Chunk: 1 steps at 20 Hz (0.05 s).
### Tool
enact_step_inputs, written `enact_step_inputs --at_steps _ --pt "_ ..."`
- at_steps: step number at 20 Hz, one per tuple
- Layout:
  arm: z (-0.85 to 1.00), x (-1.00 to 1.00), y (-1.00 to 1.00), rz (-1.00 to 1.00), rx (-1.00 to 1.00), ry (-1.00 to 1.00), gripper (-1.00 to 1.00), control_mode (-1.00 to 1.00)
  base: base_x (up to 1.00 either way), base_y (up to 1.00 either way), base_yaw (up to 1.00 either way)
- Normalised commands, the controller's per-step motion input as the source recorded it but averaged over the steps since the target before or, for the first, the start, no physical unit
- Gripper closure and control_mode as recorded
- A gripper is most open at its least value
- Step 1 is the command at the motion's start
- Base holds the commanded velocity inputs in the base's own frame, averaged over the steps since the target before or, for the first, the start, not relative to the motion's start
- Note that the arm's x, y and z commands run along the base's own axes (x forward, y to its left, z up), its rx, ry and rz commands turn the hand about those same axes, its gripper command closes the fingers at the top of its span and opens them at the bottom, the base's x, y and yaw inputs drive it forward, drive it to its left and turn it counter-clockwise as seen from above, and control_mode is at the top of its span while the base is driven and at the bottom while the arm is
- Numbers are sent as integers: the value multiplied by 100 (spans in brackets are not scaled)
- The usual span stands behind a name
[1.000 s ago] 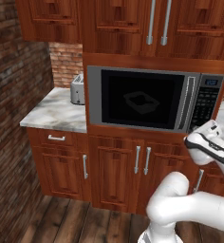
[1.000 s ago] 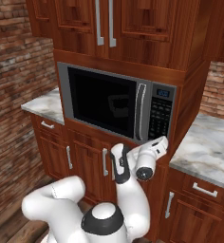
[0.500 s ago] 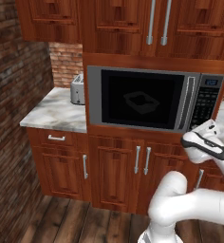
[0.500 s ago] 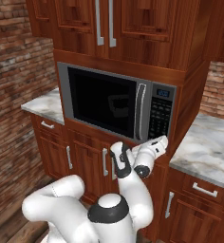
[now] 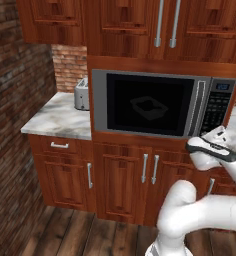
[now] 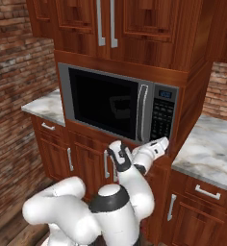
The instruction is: Place the tupperware containing the fish and eggplant meal in the microwave. Close the microwave door and press the start button to reheat the meal.
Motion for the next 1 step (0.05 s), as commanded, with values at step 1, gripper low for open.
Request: enact_step_inputs --at_steps 1 --pt "19 33 -19 -8 0 16 100 -100 0 0 0"
